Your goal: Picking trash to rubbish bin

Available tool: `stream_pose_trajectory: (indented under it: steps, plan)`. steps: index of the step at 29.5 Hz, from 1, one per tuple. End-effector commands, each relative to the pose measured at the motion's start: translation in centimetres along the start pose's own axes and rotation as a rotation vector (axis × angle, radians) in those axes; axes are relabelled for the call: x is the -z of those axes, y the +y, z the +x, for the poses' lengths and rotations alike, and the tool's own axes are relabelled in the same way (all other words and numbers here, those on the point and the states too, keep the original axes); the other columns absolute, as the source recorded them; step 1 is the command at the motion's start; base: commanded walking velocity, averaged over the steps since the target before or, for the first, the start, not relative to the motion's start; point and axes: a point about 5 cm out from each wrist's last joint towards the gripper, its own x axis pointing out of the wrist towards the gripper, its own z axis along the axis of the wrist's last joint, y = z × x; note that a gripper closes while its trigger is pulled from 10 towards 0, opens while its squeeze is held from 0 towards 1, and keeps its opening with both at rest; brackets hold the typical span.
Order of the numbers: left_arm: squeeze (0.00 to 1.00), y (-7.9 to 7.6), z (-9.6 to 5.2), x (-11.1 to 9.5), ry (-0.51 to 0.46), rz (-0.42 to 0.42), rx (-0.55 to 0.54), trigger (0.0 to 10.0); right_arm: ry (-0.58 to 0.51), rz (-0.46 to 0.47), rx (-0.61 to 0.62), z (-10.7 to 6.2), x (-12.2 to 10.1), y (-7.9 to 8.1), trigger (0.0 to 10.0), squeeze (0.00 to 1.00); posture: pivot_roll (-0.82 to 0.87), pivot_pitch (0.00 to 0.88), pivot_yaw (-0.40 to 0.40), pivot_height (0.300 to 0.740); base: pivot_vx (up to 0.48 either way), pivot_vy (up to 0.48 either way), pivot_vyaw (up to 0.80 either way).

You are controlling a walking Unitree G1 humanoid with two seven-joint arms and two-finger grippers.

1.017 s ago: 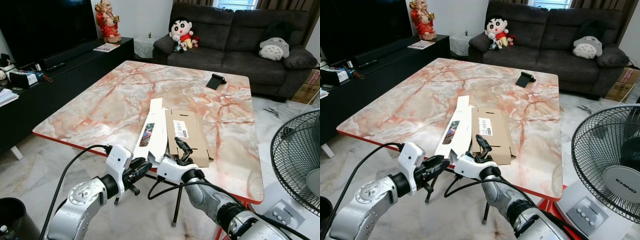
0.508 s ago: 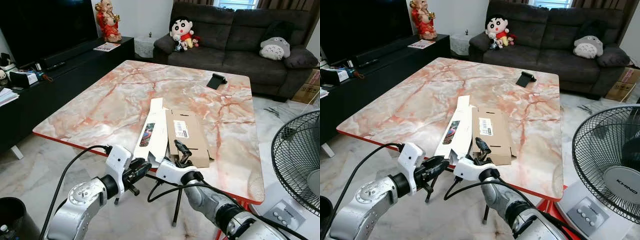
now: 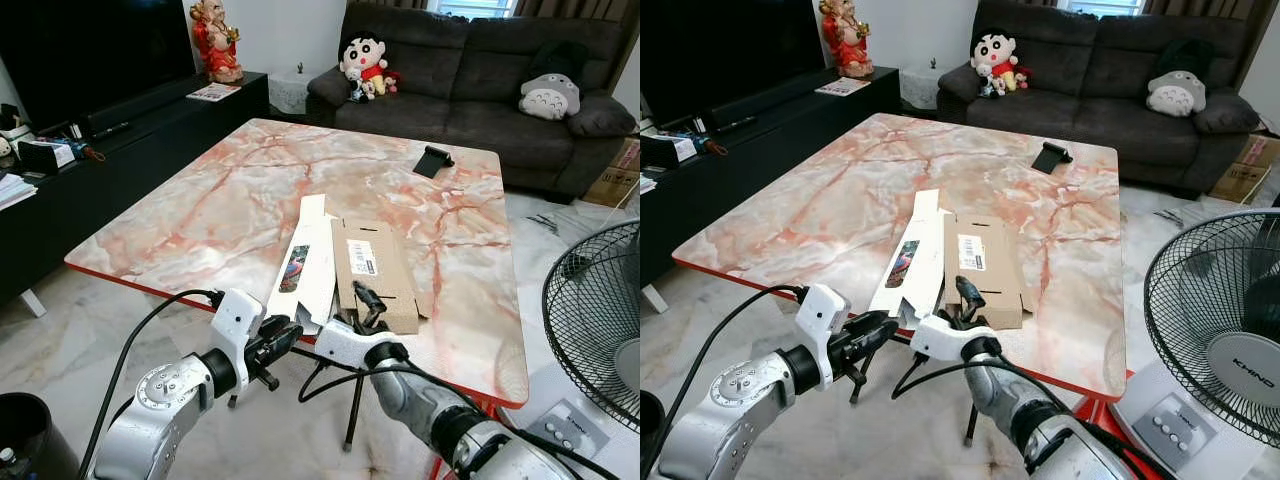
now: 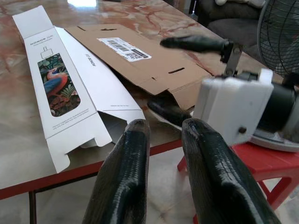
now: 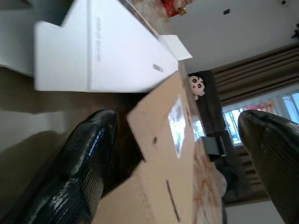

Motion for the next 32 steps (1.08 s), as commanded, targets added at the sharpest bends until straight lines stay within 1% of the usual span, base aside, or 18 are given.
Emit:
stream_pose_trajectory:
  steps: [1, 10, 16, 17, 32]
  plan:
    - [0.0, -0.2, -0.1, -0.5, -0.003, 0.023, 0.006, 10.0, 0.021, -0.02, 0.014, 0.1, 0.4, -0.4, 10.0, 0.0, 0.14, 0.03, -0.05, 0.74, 0.0, 0.0, 0.0]
    - [0.0, -0.2, -0.1, -0.5, 0.001, 0.027, 0.01, 10.0, 0.042, -0.032, 0.014, 0.2, 1.0, -0.7, 10.0, 0.0, 0.14, 0.03, -0.049, 0.74, 0.0, 0.0, 0.0]
    - [0.0, -0.3, 0.0, -0.5, 0.004, 0.032, 0.011, 10.0, 0.049, -0.039, -0.013, 0.0, 1.1, -0.3, 10.0, 0.0, 0.14, 0.03, -0.05, 0.74, 0.0, 0.0, 0.0]
    - [0.0, -0.3, 0.0, -0.5, 0.005, 0.033, 0.011, 10.0, 0.05, -0.039, -0.018, 0.0, 1.1, -0.2, 0.0, 0.0, 0.14, 0.03, -0.05, 0.74, 0.0, 0.0, 0.0]
    - [0.0, -0.4, 0.3, -0.5, 0.008, 0.045, 0.02, 10.0, 0.061, -0.021, -0.04, -0.4, 1.2, 0.4, 0.0, 0.0, 0.13, 0.023, -0.046, 0.74, 0.0, 0.0, 0.0]
